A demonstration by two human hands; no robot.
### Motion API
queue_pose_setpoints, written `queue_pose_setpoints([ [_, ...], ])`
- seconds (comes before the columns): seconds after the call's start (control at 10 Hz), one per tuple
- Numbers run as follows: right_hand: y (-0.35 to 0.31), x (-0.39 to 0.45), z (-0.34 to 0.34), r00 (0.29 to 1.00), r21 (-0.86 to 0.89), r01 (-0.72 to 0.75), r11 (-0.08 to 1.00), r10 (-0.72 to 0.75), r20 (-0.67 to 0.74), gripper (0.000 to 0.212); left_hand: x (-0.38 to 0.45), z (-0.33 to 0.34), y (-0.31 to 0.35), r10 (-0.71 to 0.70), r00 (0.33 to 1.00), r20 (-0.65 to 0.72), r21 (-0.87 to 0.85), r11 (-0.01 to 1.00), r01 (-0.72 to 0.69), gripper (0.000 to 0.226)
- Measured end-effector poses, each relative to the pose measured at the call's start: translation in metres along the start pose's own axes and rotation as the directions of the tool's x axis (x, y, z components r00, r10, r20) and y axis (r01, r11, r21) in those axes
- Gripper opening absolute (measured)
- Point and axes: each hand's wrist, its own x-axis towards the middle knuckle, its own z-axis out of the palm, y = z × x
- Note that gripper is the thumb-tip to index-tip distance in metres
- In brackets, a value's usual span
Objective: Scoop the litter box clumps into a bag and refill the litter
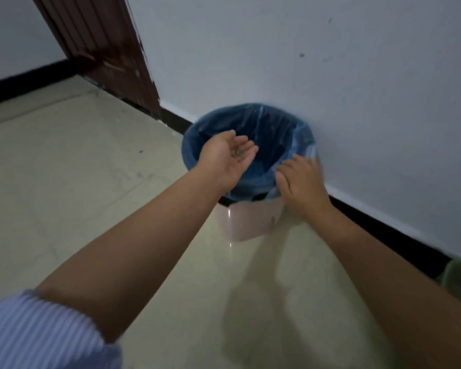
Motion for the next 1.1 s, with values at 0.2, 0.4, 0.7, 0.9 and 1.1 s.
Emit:
queue_pose_setpoints([
  [0.2, 0.001, -0.002, 0.007, 0.988, -0.066, 0.014, 0.998, -0.024, -0.154, 0.044, 0.059, -0.008, -0.009, 0.124, 0.987, 0.105, 0.99, 0.082, -0.115, 0.045],
  [0.4, 0.001, -0.002, 0.003, 0.983, -0.061, 0.048, 0.997, -0.058, -0.173, 0.042, 0.065, -0.023, -0.006, 0.182, 0.951, 0.25, 0.909, -0.381, -0.167, 0.06],
  [0.7, -0.004, -0.001, 0.0, 0.995, -0.114, 0.0, 0.993, -0.011, -0.097, 0.044, 0.059, -0.05, -0.012, 0.185, 0.917, 0.353, 0.809, -0.552, -0.2, 0.06],
  [0.9, -0.036, 0.019, -0.028, 0.881, 0.306, -0.472, 0.827, 0.433, 0.189, 0.027, 0.05, -0.061, -0.017, 0.285, 0.928, 0.239, 0.882, -0.463, -0.084, 0.056],
  [1.1, -0.06, 0.007, -0.08, 0.646, 0.923, -0.366, 0.114, 0.745, 0.165, 0.014, 0.043, -0.068, -0.027, 0.359, 0.911, 0.203, 0.94, -0.332, -0.078, 0.051],
])
